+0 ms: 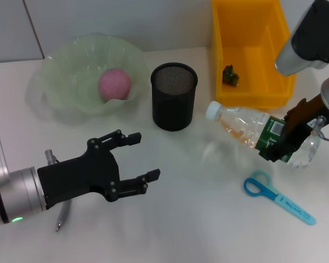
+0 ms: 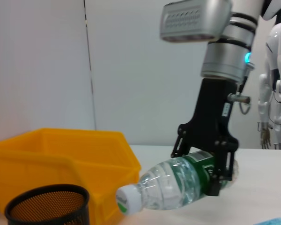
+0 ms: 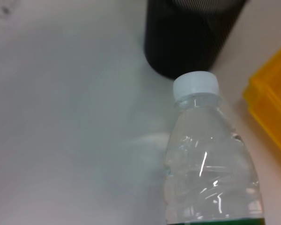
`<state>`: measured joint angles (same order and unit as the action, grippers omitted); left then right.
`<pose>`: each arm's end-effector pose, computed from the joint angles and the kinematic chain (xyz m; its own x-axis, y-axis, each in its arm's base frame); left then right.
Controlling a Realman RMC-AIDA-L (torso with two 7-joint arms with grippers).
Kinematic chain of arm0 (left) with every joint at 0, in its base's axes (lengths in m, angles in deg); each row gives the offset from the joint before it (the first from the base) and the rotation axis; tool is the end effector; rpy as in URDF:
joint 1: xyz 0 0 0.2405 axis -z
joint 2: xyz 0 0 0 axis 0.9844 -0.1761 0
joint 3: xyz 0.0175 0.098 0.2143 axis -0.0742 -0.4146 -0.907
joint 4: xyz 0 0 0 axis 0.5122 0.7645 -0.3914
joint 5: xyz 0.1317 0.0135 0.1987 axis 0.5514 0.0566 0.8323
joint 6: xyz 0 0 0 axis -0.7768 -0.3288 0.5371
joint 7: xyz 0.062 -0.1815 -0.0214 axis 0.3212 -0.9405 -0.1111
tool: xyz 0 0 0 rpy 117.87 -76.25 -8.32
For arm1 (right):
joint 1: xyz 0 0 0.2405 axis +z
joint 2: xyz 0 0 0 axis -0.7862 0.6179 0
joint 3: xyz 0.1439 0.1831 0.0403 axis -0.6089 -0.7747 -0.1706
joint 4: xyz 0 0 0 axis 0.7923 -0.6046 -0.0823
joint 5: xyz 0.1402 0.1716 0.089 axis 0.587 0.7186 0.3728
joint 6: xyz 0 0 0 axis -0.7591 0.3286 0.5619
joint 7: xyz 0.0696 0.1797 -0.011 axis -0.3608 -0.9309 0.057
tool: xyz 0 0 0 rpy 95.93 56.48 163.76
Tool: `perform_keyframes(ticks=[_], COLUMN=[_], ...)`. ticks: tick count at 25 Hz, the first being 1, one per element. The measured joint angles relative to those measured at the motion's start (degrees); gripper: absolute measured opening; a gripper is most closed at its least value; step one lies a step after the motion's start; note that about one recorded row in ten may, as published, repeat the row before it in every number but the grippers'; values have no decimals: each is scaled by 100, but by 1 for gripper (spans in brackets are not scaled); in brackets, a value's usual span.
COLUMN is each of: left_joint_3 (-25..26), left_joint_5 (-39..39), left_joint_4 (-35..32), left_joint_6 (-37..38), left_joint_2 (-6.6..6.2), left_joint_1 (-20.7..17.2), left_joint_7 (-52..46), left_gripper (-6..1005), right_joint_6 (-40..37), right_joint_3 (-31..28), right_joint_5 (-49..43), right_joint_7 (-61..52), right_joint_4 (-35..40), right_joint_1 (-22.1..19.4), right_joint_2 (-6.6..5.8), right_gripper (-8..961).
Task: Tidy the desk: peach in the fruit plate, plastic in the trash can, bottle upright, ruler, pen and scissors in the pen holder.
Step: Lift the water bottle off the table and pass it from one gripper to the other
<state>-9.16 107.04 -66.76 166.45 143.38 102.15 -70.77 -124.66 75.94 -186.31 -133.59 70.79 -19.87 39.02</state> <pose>-0.2205 0.3280 -0.0959 0.8285 -0.0027 0.5600 0.1810 -0.9450 -0.2724 0.2014 0.3835 0.0154 0.7857 -0.5568 0.2696 -0.3973 -0.7882 -0.4700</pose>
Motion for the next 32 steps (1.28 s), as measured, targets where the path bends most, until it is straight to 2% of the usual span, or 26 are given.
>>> perform_keyframes(ticks=[5, 7, 10, 13, 14, 17, 18, 19, 20, 22, 26, 27, 28, 29, 31, 32], left_joint_3=[30, 109, 139, 146, 205, 473, 473, 569, 569, 603, 605, 629, 629, 669, 681, 683], left_joint_5=[-131, -168, -189, -199, -237, -326, -326, -440, -440, -608, -695, -746, -746, -789, -817, -887], left_joint_4=[-4, -5, -4, -2, 6, 27, 27, 68, 68, 113, 113, 114, 114, 120, 120, 125], left_joint_6=[49, 73, 93, 98, 105, 134, 134, 139, 139, 181, 257, 268, 268, 268, 271, 274], left_joint_2=[-5, -3, 0, 0, 1, 9, 9, 9, 9, -7, -9, -9, -9, -8, -6, -2], left_joint_1=[-18, -39, -50, -52, -73, -151, -151, -176, -176, -200, -228, -236, -236, -237, -237, -237], left_joint_7=[19, 28, 36, 36, 36, 40, 40, 41, 41, 42, 44, 44, 44, 41, 29, 3], left_gripper=[755, 754, 754, 753, 753, 753, 752, 752, 752, 752, 751, 751, 751, 751, 750, 750], right_joint_6=[-40, 28, 110, 320, 443, 627, 627, 727, 727, 791, 881, 959, 959, 978, 979, 953], right_joint_3=[15, -5, -56, -185, -326, -571, -571, -712, -712, -864, -924, -959, -959, -1036, -1080, -1124], right_joint_5=[566, 1048, 1430, 2101, 2606, 3389, 3389, 3877, 3877, 4412, 4773, 5003, 5003, 5295, 5481, 5829], right_joint_7=[160, 451, 660, 1101, 1463, 2062, 2062, 2501, 2501, 3201, 3762, 4174, 4174, 4681, 4955, 5436], right_joint_4=[669, 1061, 1220, 1356, 1333, 1071, 1071, 802, 802, 360, -125, -516, -516, -906, -1139, -1549], right_joint_1=[-460, -807, -1013, -1387, -1628, -1904, -1904, -2046, -2046, -2180, -2242, -2248, -2248, -2251, -2248, -2219], right_joint_2=[6, 22, 22, 23, 25, 31, 31, 30, 30, 25, 24, 19, 19, 19, 20, 18], right_gripper=[772, 772, 772, 772, 772, 772, 772, 772, 772, 772, 772, 772, 772, 772, 772, 772])
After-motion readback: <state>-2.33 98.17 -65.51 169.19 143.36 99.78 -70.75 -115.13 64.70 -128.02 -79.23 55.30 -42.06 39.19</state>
